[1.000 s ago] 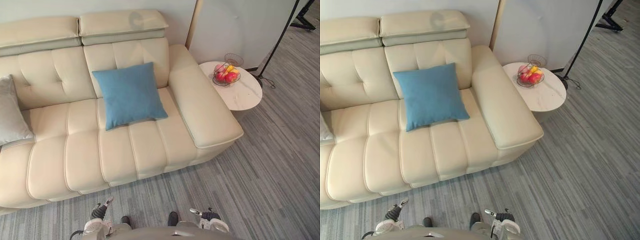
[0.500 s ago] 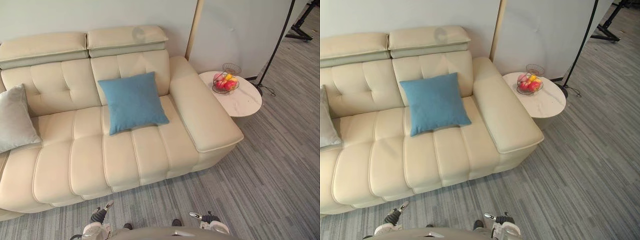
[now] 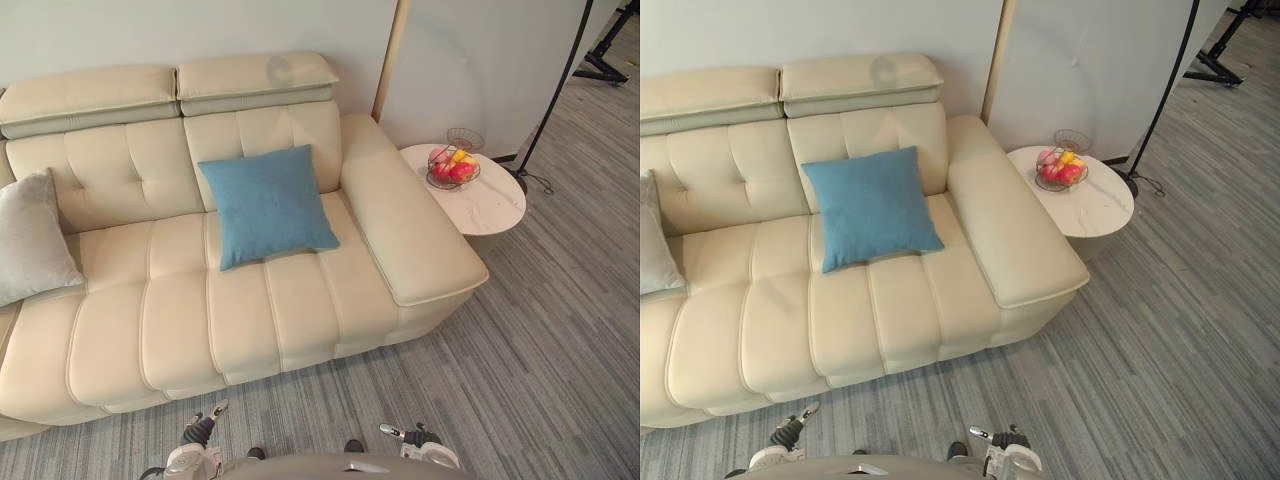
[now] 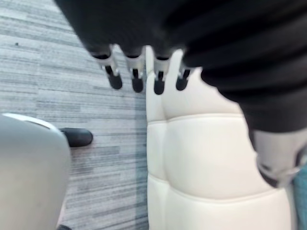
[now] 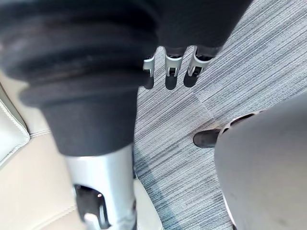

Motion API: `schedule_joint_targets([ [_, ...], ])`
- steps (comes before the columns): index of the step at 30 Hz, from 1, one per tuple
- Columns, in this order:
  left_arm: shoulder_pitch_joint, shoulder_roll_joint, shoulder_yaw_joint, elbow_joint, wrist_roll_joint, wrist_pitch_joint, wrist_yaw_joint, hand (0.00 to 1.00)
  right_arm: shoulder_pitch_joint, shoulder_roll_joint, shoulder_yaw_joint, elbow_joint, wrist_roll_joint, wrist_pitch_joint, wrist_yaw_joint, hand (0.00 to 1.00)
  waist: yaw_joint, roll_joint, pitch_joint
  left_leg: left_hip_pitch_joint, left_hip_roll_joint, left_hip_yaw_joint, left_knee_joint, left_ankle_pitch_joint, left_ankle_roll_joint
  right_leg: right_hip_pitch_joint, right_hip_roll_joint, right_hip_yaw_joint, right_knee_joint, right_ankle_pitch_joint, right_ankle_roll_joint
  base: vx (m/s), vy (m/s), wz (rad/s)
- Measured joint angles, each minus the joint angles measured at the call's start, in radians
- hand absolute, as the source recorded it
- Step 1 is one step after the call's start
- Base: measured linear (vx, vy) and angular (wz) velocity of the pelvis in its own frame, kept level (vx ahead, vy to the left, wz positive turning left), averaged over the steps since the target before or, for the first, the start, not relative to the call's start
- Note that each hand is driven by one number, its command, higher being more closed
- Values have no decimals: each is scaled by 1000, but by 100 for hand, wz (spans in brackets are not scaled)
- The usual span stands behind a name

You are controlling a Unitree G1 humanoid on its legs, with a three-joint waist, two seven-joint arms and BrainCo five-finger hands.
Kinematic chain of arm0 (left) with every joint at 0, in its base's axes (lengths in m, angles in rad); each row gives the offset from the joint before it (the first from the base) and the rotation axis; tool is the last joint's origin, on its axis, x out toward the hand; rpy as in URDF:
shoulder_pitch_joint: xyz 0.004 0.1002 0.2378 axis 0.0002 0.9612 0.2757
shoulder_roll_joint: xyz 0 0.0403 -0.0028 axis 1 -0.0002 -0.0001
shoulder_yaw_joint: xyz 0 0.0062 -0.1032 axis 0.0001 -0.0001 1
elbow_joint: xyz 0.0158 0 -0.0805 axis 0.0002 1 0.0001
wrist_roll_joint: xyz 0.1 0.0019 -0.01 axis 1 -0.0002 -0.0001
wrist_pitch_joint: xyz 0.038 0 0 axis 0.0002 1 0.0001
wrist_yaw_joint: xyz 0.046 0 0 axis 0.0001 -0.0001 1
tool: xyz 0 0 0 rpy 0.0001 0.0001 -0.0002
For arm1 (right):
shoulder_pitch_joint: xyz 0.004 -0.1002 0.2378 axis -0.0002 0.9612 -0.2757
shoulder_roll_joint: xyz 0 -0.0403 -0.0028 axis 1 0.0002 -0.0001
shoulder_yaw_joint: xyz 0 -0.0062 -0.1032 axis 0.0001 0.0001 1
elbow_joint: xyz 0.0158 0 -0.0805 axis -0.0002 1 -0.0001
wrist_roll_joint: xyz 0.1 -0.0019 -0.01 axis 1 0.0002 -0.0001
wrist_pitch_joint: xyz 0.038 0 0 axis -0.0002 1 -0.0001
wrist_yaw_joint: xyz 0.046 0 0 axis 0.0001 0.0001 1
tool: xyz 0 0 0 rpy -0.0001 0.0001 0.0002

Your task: Pick up cushions and gather them together orderly.

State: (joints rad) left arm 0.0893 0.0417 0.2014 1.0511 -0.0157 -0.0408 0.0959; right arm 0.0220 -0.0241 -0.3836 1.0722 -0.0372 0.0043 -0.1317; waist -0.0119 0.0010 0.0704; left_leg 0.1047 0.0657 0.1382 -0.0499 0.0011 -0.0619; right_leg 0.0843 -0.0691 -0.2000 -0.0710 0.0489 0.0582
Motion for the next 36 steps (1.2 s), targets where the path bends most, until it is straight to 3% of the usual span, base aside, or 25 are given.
schedule_joint_targets([
  [13, 0, 2, -19, 2, 0, 0, -14, 0, 8, -2, -56, -7, 12, 1, -2, 0, -8, 11, 11, 36, 38, 76, 15, -22, -22, 20, 23, 46, -8, 4, -6, -42, -19, -13],
  [16, -10, 6, -17, 1, 0, 0, -15, 0, 19, -3, -63, -28, 12, 1, -2, 0, -4, 18, 24, 11, 60, 111, 100, -93, -42, -3, 43, 115, -6, 0, -10, -25, -8, -49],
  [19, -20, 6, -18, 4, 0, 1, -15, 0, 26, -20, -64, -36, 12, 2, -3, 0, -12, 16, 25, 4, 70, 138, 137, -123, -49, -39, 60, 178, 9, 3, -13, 60, -5, -63],
  [25, -30, 10, -11, 21, -1, 9, -15, 0, -7, -35, -32, -34, 9, 21, -3, 0, -11, 34, 41, 41, 65, 278, 134, -143, -25, -150, 101, 389, 64, 42, -1, 63, 18, -120],
  [27, -44, 12, -12, 21, 0, 9, -15, 0, -23, -38, -5, -32, 9, 21, -3, 0, -16, 39, 45, 45, 61, 342, 135, -153, -14, -188, 114, 398, 65, 82, -2, -27, 0, -133],
  [28, -53, 17, -12, 21, 0, 9, -15, 0, -30, -38, 17, -34, 9, 21, -2, 0, -22, 41, 52, 47, 64, 386, 139, -157, -9, -211, 104, 305, 67, 79, -32, -36, -67, -112],
  [29, -59, 15, -12, 21, 0, 10, -15, 0, -43, -40, 18, -35, 10, 20, -2, 0, -28, 45, 57, 55, 64, 414, 139, -162, -7, -225, 76, 157, 97, 15, -89, -61, -90, -92],
  [30, -60, 13, -14, 20, 0, 9, -16, 0, -42, -44, 16, -35, 11, 20, -2, 0, -32, 48, 60, 60, 66, 426, 140, -162, -8, -236, 59, 72, 128, -9, -104, -66, -52, -71],
  [31, -54, 12, -17, 20, 0, 10, -16, 0, -42, -51, 17, -36, 11, 19, -2, 0, -36, 66, 69, 75, 73, 459, 141, -168, -16, -257, 10, -104, 200, -47, -133, -67, -31, -52],
  [32, -50, 12, -17, 20, 0, 10, -16, 0, -43, -53, 18, -37, 11, 17, -2, 0, -36, 67, 70, 83, 75, 474, 141, -174, -26, -260, -9, -167, 229, -62, -136, -18, -38, -81],
  [34, -26, 13, -16, 21, 0, 20, -16, 0, -44, -63, 22, -37, 10, 11, -2, 0, -31, 76, 71, 123, 93, 555, 140, -191, -56, -257, -86, -420, 350, -147, -137, 42, -91, -88],
  [36, -21, 10, -15, 27, 0, 26, -16, 0, -47, -65, 17, -37, 10, 12, -3, 0, -21, 66, 69, 134, 105, 606, 137, -191, -71, -269, -94, -481, 387, -167, -117, 77, -168, -104],
])
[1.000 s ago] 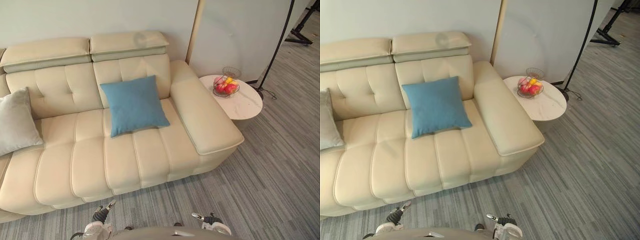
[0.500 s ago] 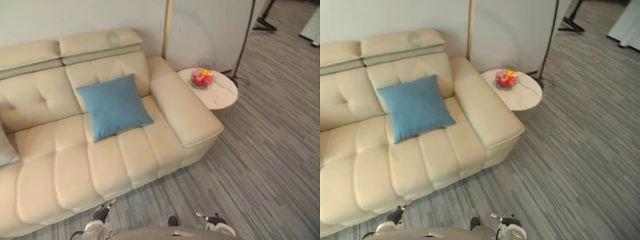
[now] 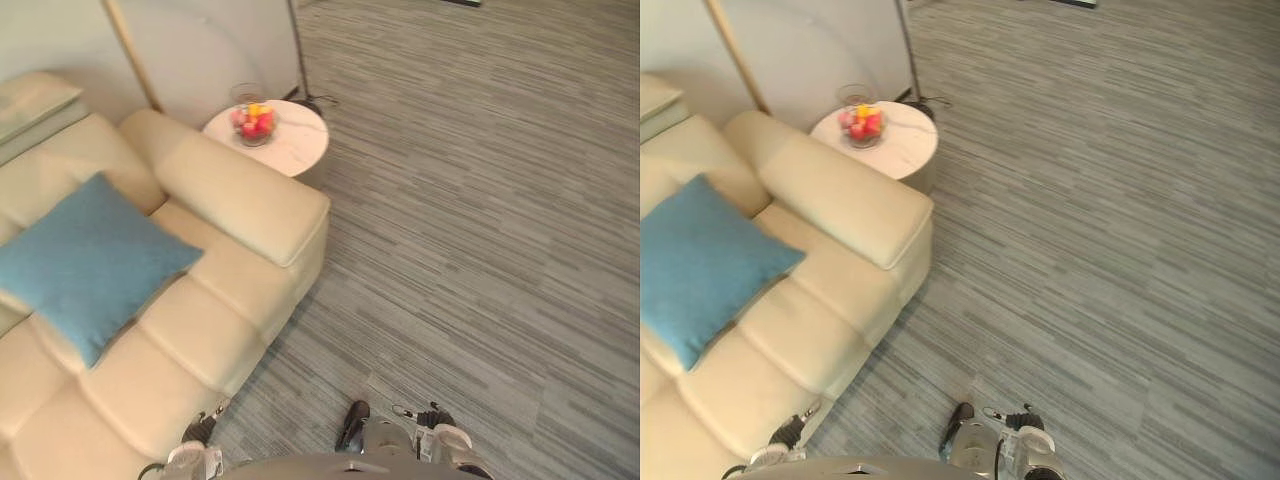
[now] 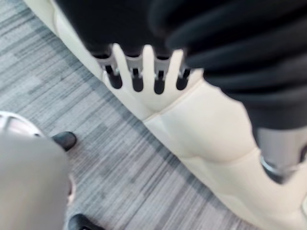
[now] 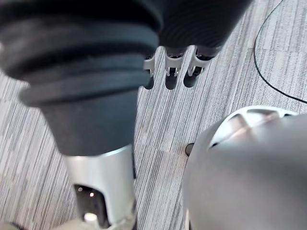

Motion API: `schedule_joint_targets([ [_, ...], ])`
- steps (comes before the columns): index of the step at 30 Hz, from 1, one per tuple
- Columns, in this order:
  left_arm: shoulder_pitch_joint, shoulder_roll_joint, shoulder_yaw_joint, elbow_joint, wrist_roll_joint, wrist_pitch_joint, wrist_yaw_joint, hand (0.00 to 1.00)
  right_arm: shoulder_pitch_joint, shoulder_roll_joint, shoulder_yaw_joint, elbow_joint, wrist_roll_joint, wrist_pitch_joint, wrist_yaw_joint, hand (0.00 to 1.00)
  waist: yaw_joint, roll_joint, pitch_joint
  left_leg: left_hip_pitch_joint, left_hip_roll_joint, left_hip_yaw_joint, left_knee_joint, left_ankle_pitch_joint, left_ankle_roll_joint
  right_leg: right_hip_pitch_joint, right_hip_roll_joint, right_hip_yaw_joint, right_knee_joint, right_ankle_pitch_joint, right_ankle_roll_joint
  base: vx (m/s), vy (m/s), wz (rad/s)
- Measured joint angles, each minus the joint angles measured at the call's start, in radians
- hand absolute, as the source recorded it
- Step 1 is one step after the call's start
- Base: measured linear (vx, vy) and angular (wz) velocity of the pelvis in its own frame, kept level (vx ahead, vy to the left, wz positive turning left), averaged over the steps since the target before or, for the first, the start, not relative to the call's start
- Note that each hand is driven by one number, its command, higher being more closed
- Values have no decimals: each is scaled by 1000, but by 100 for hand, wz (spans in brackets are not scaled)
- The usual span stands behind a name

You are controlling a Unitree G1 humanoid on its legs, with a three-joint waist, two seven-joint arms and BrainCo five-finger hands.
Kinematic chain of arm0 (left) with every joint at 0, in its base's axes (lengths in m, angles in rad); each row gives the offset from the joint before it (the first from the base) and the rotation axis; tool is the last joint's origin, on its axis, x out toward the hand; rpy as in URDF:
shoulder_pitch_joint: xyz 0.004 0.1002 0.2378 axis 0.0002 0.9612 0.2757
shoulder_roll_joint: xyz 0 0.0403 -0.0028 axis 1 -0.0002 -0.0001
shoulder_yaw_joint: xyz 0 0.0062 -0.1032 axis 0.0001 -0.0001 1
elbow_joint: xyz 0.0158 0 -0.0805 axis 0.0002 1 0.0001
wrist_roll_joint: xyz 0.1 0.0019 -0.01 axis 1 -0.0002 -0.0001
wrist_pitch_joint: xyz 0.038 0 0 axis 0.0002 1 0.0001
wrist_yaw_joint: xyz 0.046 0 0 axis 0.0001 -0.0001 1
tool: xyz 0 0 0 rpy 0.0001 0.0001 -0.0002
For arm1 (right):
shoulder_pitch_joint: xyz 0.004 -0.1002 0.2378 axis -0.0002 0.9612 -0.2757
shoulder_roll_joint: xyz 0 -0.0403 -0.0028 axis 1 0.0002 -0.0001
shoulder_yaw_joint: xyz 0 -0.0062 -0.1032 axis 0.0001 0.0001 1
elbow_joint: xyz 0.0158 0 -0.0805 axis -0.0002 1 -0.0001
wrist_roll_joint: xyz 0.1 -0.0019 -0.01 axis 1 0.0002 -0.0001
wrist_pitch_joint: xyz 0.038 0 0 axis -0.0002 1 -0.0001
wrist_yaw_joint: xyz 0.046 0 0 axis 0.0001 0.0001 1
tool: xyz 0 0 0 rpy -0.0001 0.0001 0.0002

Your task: Pick up cushions and gather them together orderly.

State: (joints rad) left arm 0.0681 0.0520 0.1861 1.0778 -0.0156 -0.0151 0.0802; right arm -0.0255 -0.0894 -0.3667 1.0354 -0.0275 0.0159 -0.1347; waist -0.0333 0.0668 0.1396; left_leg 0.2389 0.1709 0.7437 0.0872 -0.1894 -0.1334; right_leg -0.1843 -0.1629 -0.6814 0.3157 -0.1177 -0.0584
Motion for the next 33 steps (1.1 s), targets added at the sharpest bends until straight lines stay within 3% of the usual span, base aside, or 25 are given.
schedule_joint_targets([
  [3, -18, -15, -2, 5, 0, 5, -1, 0, -5, -15, -1, -1, -1, 1, -1, 0, -3, 18, 9, 6, 20, 11, 20, 11, -2, -47, 40, 76, 24, -16, 0, 117, -215, -99],
  [6, -44, -27, -3, 4, 1, 5, -1, 0, 8, -26, -7, 2, 0, 9, -4, 0, -24, 15, 9, 5, 58, 25, 132, 21, -9, -52, 49, 122, 71, -52, -7, 148, -183, -54],
  [7, -57, -30, -9, 3, 1, 5, -1, 0, 19, -24, -8, 2, 0, 10, -6, 0, -32, 13, 11, -27, 116, 22, 284, 23, -5, -26, 64, 148, 59, -60, -11, 153, -179, -52],
  [8, -59, -33, -20, -3, 1, 5, -1, 0, 28, -24, -6, 3, 1, 10, -7, 0, -33, 8, 14, -53, 173, 14, 428, 32, 21, -4, 84, 181, 43, -67, -16, 154, -165, -60],
  [10, -58, -40, -34, -4, 0, 5, -2, 0, 32, -22, -1, 5, 2, 12, -8, 0, -33, 8, 18, -98, 205, -50, 593, -13, 46, 34, 114, 236, 19, -81, -19, 140, -112, -84],
  [12, -54, -48, -34, -4, 0, 5, -2, 0, 33, -24, -2, 12, 2, 14, -9, 0, -27, 5, 21, -167, 164, -183, 649, -74, 46, 74, 132, 294, -6, -85, -27, 142, -53, -93],
  [13, -44, -50, -32, -9, 0, 5, -3, 0, 33, -24, -3, 28, 2, 15, -8, 0, -24, 0, 23, -212, 116, -264, 633, -96, 31, 95, 136, 331, -16, -84, -24, 141, 27, -99],
  [16, -39, -44, -33, -15, 0, 4, -1, 0, 28, -23, -2, 42, 2, 16, -8, 0, -13, 0, 23, -296, 18, -396, 452, -110, 33, 115, 138, 443, -44, -67, 15, 99, 68, -111],
  [18, -42, -43, -33, -18, 0, 3, -1, 0, 26, -25, -1, 42, 2, 15, -9, 0, 0, 0, 23, -331, -44, -515, 287, -93, 21, 117, 141, 518, -80, -51, 29, 144, 173, -126],
  [20, -44, -43, -31, -21, -1, 0, -2, 0, 30, -25, 0, 42, 2, 14, -11, 0, 12, 1, 23, -356, -89, -674, 153, -24, 23, 127, 151, 605, -119, -27, 61, 150, 188, -116],
  [21, -44, -42, -31, -21, -1, -2, -1, 0, 35, -25, 0, 42, 2, 14, -11, 0, 15, 2, 23, -354, -93, -695, 152, 4, 25, 131, 155, 624, -126, -21, 74, 194, 249, -121],
  [22, -43, -40, -29, -20, -2, -6, -2, 0, 43, -25, 0, 42, 2, 14, -14, 0, 26, 5, 22, -334, -97, -685, 156, 68, 60, 138, 166, 671, -129, -19, 96, 240, 333, -104],
  [25, -46, -10, -24, -13, -1, -6, -2, 0, 56, 7, -10, 42, 1, 10, -19, 0, 23, -38, 19, -303, -113, -583, 175, 19, 96, 149, 137, 746, -145, -12, 116, 193, 292, -80],
  [27, -48, 5, -22, -10, 0, -6, -6, 0, 58, 13, -9, 41, 1, 10, -18, 0, 27, -53, 16, -286, -119, -530, 175, -5, 114, 145, 130, 768, -156, -3, 129, 184, 214, -81],
  [31, -49, 18, -30, -1, 0, -5, -8, 0, 31, 4, 1, 41, 1, 10, -18, 0, 30, -42, 21, -263, -123, -411, 173, -35, 123, 101, 127, 823, -154, 19, 140, 152, 154, -99],
  [33, -51, 17, -31, 2, 0, -5, -8, 0, 13, -2, 1, 41, 1, 9, -18, 0, 34, -30, 27, -249, -117, -379, 172, -35, 124, 86, 130, 795, -154, 46, 136, 113, 51, -85],
])
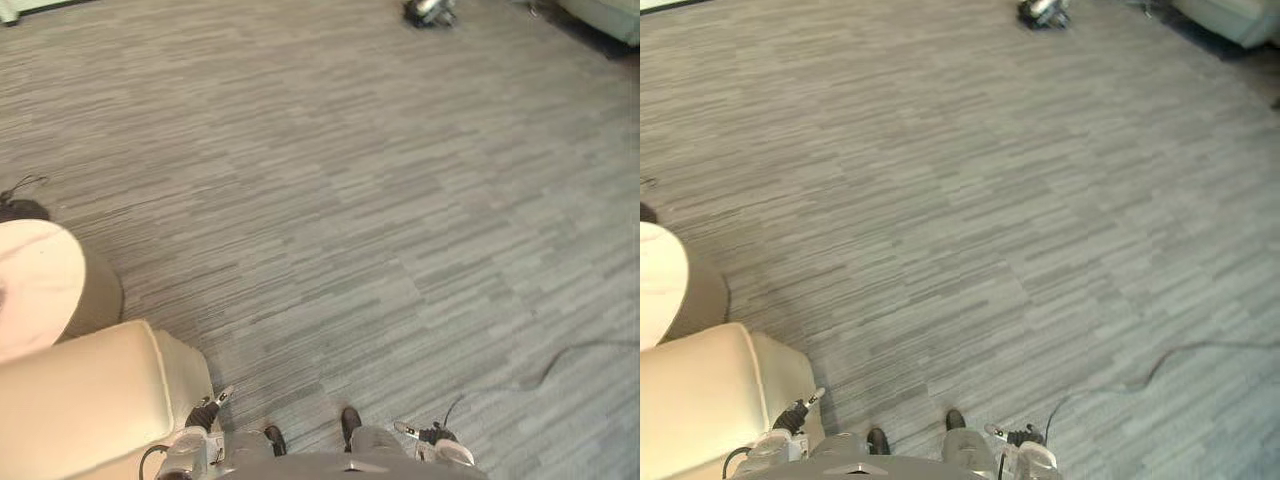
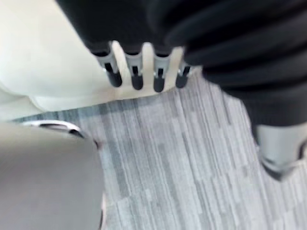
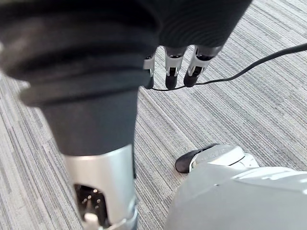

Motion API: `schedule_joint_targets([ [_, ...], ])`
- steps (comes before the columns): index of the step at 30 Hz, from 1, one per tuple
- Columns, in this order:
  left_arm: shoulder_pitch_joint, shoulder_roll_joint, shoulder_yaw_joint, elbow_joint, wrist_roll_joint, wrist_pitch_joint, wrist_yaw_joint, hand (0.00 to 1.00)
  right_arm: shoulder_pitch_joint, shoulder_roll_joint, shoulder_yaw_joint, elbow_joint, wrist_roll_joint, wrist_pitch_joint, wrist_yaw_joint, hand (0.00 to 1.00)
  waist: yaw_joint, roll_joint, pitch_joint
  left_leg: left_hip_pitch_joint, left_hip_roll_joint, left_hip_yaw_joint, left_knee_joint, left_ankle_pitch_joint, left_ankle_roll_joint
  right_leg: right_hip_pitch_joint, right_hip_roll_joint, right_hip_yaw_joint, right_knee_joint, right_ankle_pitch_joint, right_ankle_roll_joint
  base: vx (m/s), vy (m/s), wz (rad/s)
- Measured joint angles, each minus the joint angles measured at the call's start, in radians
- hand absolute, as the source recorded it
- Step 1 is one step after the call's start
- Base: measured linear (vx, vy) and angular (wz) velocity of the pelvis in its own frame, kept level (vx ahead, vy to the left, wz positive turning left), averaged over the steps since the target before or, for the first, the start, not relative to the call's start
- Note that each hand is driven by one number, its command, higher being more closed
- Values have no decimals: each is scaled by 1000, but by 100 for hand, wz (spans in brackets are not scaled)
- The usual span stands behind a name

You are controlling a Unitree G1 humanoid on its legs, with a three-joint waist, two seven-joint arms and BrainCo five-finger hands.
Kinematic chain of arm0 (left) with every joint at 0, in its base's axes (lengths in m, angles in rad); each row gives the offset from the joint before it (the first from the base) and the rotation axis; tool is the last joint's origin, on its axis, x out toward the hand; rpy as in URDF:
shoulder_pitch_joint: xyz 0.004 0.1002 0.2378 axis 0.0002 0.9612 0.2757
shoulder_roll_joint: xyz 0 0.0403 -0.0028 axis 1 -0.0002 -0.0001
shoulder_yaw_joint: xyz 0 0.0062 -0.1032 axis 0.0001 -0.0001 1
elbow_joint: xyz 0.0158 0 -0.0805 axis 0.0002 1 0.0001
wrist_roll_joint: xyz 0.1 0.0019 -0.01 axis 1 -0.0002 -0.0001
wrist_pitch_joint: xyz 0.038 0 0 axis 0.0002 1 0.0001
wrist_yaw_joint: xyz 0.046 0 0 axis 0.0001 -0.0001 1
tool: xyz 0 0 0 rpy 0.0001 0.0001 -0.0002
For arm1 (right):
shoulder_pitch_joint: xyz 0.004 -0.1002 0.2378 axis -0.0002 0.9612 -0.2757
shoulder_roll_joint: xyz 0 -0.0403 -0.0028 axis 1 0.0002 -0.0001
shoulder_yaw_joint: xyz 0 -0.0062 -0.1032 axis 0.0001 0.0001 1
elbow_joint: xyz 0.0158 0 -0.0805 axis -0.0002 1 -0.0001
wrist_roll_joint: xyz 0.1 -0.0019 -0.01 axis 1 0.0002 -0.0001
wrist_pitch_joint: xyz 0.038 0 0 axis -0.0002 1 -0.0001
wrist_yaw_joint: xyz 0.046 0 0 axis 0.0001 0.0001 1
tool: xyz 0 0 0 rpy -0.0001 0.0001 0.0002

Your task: Pick up cushions and gather them together orderly.

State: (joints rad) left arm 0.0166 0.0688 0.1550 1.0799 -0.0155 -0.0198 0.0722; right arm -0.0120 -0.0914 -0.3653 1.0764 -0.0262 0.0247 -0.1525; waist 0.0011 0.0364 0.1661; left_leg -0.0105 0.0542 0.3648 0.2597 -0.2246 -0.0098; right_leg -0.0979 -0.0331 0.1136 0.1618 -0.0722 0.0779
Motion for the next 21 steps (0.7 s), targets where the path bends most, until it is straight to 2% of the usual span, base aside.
schedule_joint_targets([
  [1, 0, -4, -1, 0, 0, 0, 0, 0, -17, -3, 1, -1, 0, 0, 0, 0, 3, 24, 10, 17, 15, 28, -2, 0, 0, -6, -4, -103, 10, 15, -23, 127, -5, -99],
  [2, 0, -9, -2, 0, 0, 1, 0, 0, -34, -8, 2, -1, 0, 0, 0, 0, 6, 37, 17, 36, 24, 61, -2, 0, 0, -14, -21, -275, 40, 7, -44, 105, -16, -97],
  [3, 0, -8, -3, 0, -1, 1, 1, 0, -40, -5, 5, -2, 0, -1, 0, 0, 8, 40, 19, 46, 25, 75, -2, 0, 0, -17, -36, -368, 62, -6, -58, 89, -56, -93],
  [4, -2, -8, -10, 0, -1, 1, 1, 0, -48, -1, 14, -4, -1, -2, 0, 0, 13, 45, 22, 67, 22, 97, -1, 0, 0, -22, -70, -565, 116, -38, -90, 100, -85, -79],
  [5, -2, -10, -17, 0, -1, 1, 1, 0, -49, 1, 28, -4, -1, -4, 1, 0, 13, 51, 20, 77, 19, 103, -1, 0, 0, -25, -83, -635, 144, -49, -107, 162, -128, -77],
  [7, -3, -18, -42, 0, -1, 1, -1, 0, -47, -1, 31, -10, -1, -9, 1, 0, 5, 63, 13, 91, 10, 103, 6, 4, -5, -16, -78, -612, 138, -62, -109, 170, -96, -58],
  [9, -6, -28, -42, 0, 0, 0, -1, 0, -44, 2, 30, -16, 1, -9, -1, 0, 2, 54, 18, 78, 10, 103, 50, 3, -19, 0, -85, -572, 116, -64, -108, 90, -21, -54],
  [10, -3, -39, -41, 1, 0, 0, -2, 0, -37, -2, 27, -17, 3, -9, -2, 0, 1, 53, 14, 89, 3, 103, -18, -10, -25, 0, -82, -543, 109, -64, -108, 26, -5, -55],
  [11, -2, -43, -41, 0, 0, 0, -5, 0, -37, -6, 26, -19, 8, -10, -2, 0, -6, 65, 11, 96, 25, 103, -56, 39, -39, -6, -63, -533, 114, -71, -96, 11, -7, -58],
  [12, -3, -41, -41, 0, 0, 1, -7, 0, -37, -6, 27, -20, 13, -10, -2, 0, -3, 68, 10, 97, 29, 104, -36, 30, -51, -6, -61, -522, 114, -79, -88, 28, -45, -57],
  [13, -6, -32, -41, -2, 0, 1, -11, 0, -35, 5, 29, -22, 26, -11, -2, 0, -3, 51, 18, 79, 43, 117, 47, 25, -56, 1, -60, -500, 110, -81, -86, 0, -57, -52],
  [14, -7, -28, -37, -16, -1, 0, -13, 0, -26, 16, 30, -23, 37, -20, -2, 0, -3, 35, 28, 36, 81, 134, 201, 22, -60, 17, -53, -472, 94, -84, -87, -11, -72, -67],
  [15, -1, -33, -28, -40, -1, 0, -13, 0, -16, 11, 33, -36, 41, -20, -3, 0, 5, 44, 29, -27, 155, 128, 413, 30, -49, 42, -26, -436, 83, -92, -96, -8, -29, -70],
  [16, 4, -38, -23, -47, -2, -2, -13, 0, -8, 8, 40, -41, 41, -21, -3, 0, 12, 56, 31, -58, 192, 118, 522, 49, -28, 55, -7, -409, 83, -102, -110, 35, 16, -77],
  [17, 4, -41, -17, -49, -4, -4, -14, 0, -2, 8, 44, -41, 43, -21, -3, 0, 18, 54, 39, -96, 204, 85, 588, 38, -23, 66, 2, -386, 84, -107, -113, 139, 142, -106],
  [18, -3, -49, -12, -50, -3, -3, -14, 0, -8, -6, 42, -38, 61, -22, -6, 0, 24, 63, 37, -146, 155, -29, 582, -51, -31, 75, 5, -329, 86, -113, -120, 141, 165, -119],
  [19, -4, -52, -8, -52, -3, -3, -14, 0, -6, -9, 36, -37, 69, -21, -10, 0, 24, 61, 39, -178, 115, -74, 534, -84, -30, 79, 0, -292, 83, -114, -120, 136, 169, -119],
  [21, -3, -55, -6, -77, -3, -3, -13, 0, 1, -6, 17, -42, 91, -22, -11, 0, 31, 57, 42, -238, 54, -145, 388, -91, -26, 86, -15, -219, 80, -123, -107, 152, 218, -114],
])
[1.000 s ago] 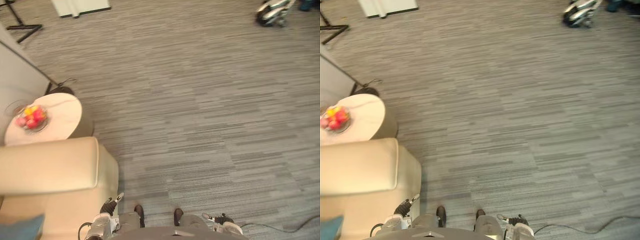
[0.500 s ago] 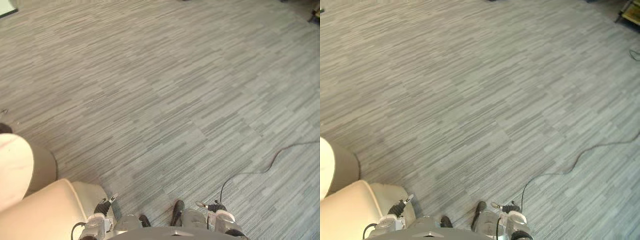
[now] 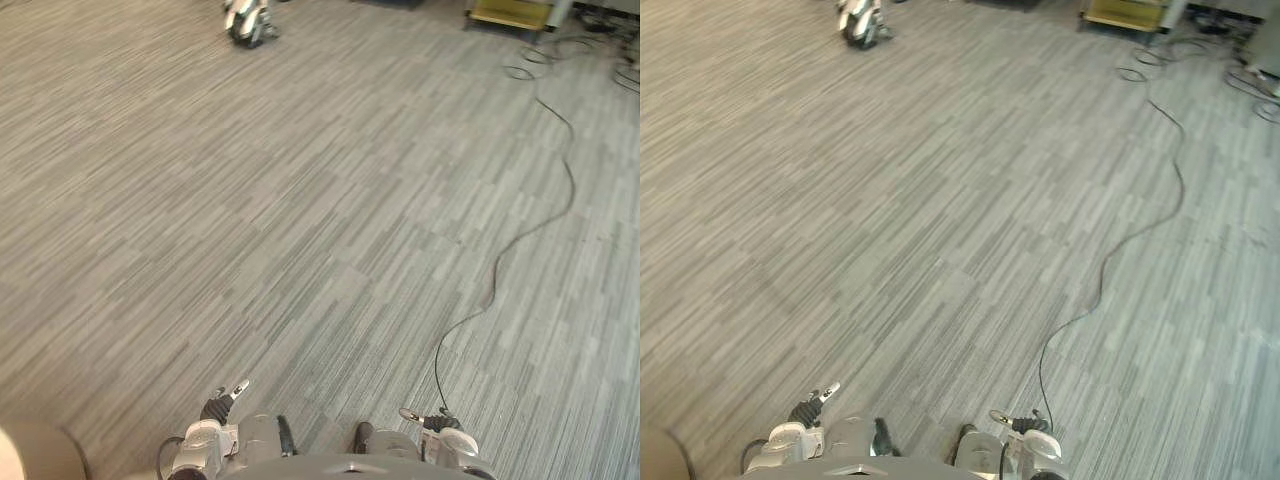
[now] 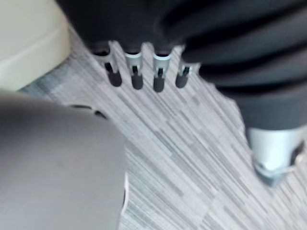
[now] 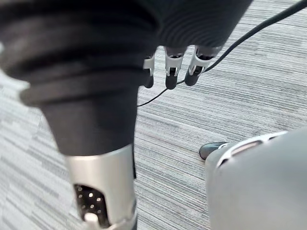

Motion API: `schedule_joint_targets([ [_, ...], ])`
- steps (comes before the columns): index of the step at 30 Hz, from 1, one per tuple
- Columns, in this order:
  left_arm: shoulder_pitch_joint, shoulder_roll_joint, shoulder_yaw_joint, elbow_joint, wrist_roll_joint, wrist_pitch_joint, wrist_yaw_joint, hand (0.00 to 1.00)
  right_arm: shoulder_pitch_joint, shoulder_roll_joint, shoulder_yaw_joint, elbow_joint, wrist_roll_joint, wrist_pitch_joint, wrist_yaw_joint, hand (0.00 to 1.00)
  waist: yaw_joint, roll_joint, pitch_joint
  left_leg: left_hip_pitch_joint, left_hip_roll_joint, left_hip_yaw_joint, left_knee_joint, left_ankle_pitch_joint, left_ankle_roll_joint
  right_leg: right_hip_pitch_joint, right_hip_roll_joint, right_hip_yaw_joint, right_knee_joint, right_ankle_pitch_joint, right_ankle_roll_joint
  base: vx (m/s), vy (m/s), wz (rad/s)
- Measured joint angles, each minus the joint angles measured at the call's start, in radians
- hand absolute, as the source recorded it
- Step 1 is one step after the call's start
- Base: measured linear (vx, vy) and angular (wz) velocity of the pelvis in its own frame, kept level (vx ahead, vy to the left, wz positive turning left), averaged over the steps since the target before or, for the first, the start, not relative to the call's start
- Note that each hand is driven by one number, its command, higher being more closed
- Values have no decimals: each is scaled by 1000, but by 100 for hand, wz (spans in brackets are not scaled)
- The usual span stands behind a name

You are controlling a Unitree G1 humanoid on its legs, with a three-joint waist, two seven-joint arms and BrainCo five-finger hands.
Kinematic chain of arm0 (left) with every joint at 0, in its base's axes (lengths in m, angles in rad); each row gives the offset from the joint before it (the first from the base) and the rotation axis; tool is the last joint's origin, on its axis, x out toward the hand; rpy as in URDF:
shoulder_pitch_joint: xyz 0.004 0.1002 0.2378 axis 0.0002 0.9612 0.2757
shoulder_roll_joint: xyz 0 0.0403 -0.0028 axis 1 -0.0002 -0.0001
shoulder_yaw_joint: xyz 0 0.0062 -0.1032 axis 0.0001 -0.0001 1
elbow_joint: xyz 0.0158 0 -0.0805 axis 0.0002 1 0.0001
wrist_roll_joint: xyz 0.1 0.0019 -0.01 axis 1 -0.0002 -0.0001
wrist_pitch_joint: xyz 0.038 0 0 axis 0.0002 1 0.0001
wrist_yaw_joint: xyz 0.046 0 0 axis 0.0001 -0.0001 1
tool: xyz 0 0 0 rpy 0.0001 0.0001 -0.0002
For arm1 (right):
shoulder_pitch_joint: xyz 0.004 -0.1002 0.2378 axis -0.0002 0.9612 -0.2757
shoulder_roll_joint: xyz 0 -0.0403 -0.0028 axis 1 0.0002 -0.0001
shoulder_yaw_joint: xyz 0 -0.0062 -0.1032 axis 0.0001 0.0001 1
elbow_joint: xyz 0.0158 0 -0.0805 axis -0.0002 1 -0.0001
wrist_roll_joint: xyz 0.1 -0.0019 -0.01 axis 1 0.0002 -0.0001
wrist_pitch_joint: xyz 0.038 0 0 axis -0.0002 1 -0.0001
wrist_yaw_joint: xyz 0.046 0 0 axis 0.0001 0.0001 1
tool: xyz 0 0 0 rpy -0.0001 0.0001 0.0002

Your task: Pick up cushions and gather them together orderly.

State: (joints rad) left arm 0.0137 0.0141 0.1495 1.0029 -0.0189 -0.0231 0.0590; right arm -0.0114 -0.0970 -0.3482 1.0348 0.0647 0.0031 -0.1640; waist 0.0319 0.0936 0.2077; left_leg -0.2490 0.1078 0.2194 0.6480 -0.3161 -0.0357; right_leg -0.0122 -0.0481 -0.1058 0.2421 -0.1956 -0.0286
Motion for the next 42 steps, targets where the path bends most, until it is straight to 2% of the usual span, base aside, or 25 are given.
schedule_joint_targets([
  [3, 9, -21, 10, -12, -1, -2, 2, 0, 26, 5, -18, -15, 13, -3, -1, 0, 9, 11, -1, -9, -32, -93, -240, 106, -53, 12, 2, 88, -2, -27, 47, 178, 244, -105],
  [4, 9, -26, 14, -10, 1, -3, 2, 0, 38, 12, -15, -36, 15, -4, -2, 0, 22, 15, -16, 10, -52, -87, -266, 142, -19, 23, 6, 143, -24, -28, 50, 321, 281, -112],
  [8, 13, -1, 46, -25, 0, -11, 0, 0, 45, 74, -30, -35, 27, 0, -18, 0, 28, -84, -50, 6, -136, -33, -255, 78, 69, 10, -35, 183, 115, -129, 79, 415, 203, -44],
  [10, 18, -3, 50, -31, 1, -8, 1, 0, 40, 77, -52, -38, 15, 1, -16, 0, 42, -82, -53, 48, -144, 33, -231, 17, 89, -22, -57, 233, 232, -155, 131, 364, 141, -81],
  [12, 34, -2, 41, -29, 3, -6, 0, 0, 39, 77, -60, -40, 7, 0, -11, 0, 41, -80, -65, 109, -153, 67, -232, -20, 109, -89, -72, 236, 444, -137, 232, 318, 115, -63],
  [13, 43, 6, 27, -27, 3, -3, 1, 0, 39, 78, -61, -40, 6, 1, -10, 0, 22, -83, -68, 154, -158, 78, -232, -39, 120, -141, -84, 227, 604, -88, 293, 383, 80, -21],
  [15, 43, 15, -5, -9, 3, 3, 1, 0, 36, 79, -81, -48, 7, -1, -3, 0, 2, -81, -67, 229, -160, 76, -243, -71, 126, -209, -116, 142, 790, -62, 243, 411, 42, -10],
  [18, 27, 15, -32, 19, 3, 6, 1, 0, 3, 62, -95, -44, 8, -4, 10, 0, -24, -44, -52, 412, -127, 56, -377, -70, 114, -306, -135, -128, 813, -155, 44, 502, -20, -8],
  [20, 15, 16, -47, 43, 3, 8, 0, 0, -15, 46, -81, -41, 8, -8, 11, 0, -39, -25, -43, 463, -87, 55, -403, -65, 105, -371, -116, -239, 707, -178, 2, 541, -91, 2],
  [22, 3, 17, -72, 62, 3, 9, 0, 0, -33, 32, -75, -44, 7, -9, 9, 0, -50, -24, -35, 512, -58, 51, -423, -60, 96, -464, -92, -291, 495, -117, -12, 577, -157, 15],
  [23, -7, 15, -75, 73, 4, 9, 0, 0, -41, 14, -54, -44, 6, -7, 8, 0, -59, -29, -20, 556, -49, 44, -444, -54, 87, -495, -75, -286, 283, -2, 5, 643, -218, 42],
  [24, -1, 20, -75, 71, 8, 8, -1, 0, -26, 14, -36, -35, 6, 1, 9, 0, -68, -63, -14, 603, -69, 21, -478, -29, 40, -475, -75, -274, 19, 154, 23, 669, -238, 46],
  [25, -1, 27, -74, 70, 14, 3, 0, 0, -14, 16, -35, -30, 7, 1, 9, 0, -69, -72, -10, 627, -79, 3, -489, -22, 25, -472, -78, -263, -17, 254, 0, 567, -207, 34],
  [26, -2, 32, -74, 78, 21, 3, 1, 0, -10, 17, -45, -24, 7, 2, 8, 0, -73, -76, -9, 651, -68, -21, -493, -11, 4, -466, -75, -250, 1, 387, -64, 549, -219, 6],
  [27, -15, 27, -72, 89, 23, 3, 1, 0, -28, 12, -51, -19, 6, 2, 9, 0, -73, -53, 4, 648, -55, -34, -483, 8, 4, -487, -68, -247, 55, 365, -85, 618, -261, -10],
  [30, -43, 21, -63, 91, 25, 1, 1, 0, -68, -7, -65, 7, 6, 1, 9, 0, -87, -11, 31, 631, -37, -99, -436, 40, -2, -487, -34, -244, 253, 172, -76, 570, -301, -19],
  [31, -30, 19, -61, 92, 25, 1, 0, 0, -55, -18, -59, 8, 5, 2, 10, 0, -84, 4, 17, 613, 3, -106, -304, 74, -13, -456, -5, -252, 307, 95, -73, 573, -234, -21],
  [32, -27, 15, -62, 93, 25, 2, 0, 0, -45, -17, -57, 3, 3, 1, 10, 0, -85, 16, 10, 572, 24, -124, -199, 110, -16, -435, 8, -264, 309, 73, -72, 505, -167, -15],
  [33, -28, 12, -62, 95, 25, 2, -1, 0, -40, -17, -58, 3, -2, 1, 9, 0, -88, 21, 8, 524, 38, -140, -79, 168, -16, -409, 22, -267, 300, 56, -72, 497, -111, -17],
  [34, -25, 7, -62, 97, 25, 3, -1, 0, -34, -19, -54, 4, -6, 2, 9, 0, -84, 41, 10, 416, 79, -148, 148, 337, -46, -344, 61, -261, 248, 40, -76, 494, -81, -24],
  [35, -22, 8, -58, 94, 25, 2, -1, 0, -25, -24, -48, 5, -12, 1, 8, 0, -79, 56, 10, 313, 136, -121, 363, 314, -38, -279, 101, -252, 189, 31, -91, 393, -56, -27],
  [36, -21, 8, -52, 92, 25, 2, -1, 0, -23, -25, -47, 6, -12, 1, 8, 0, -76, 58, 12, 289, 154, -105, 416, 295, -36, -257, 111, -246, 173, 31, -95, 498, -58, -33],
  [38, -13, 12, -25, 46, 21, 2, -2, 0, -9, -27, -28, 18, -12, 2, 7, 0, -37, 40, 25, 159, 195, -17, 556, 169, -1, -80, 141, -191, 55, 24, -105, 572, -28, -45],
  [39, -6, 15, -25, 27, 21, 1, -1, 0, -7, -29, -13, 32, -12, 1, 7, 0, -30, 25, 30, 122, 190, 4, 545, 143, 1, -33, 141, -173, 17, 24, -103, 441, 2, -45],
  [42, 9, 16, -20, -14, 20, -8, 0, 0, -30, -28, -11, 48, -12, 3, 7, 0, -7, 25, 27, 4, 168, 63, 391, 71, 2, 86, 138, -111, -94, 43, -70, 407, 57, -58],
])
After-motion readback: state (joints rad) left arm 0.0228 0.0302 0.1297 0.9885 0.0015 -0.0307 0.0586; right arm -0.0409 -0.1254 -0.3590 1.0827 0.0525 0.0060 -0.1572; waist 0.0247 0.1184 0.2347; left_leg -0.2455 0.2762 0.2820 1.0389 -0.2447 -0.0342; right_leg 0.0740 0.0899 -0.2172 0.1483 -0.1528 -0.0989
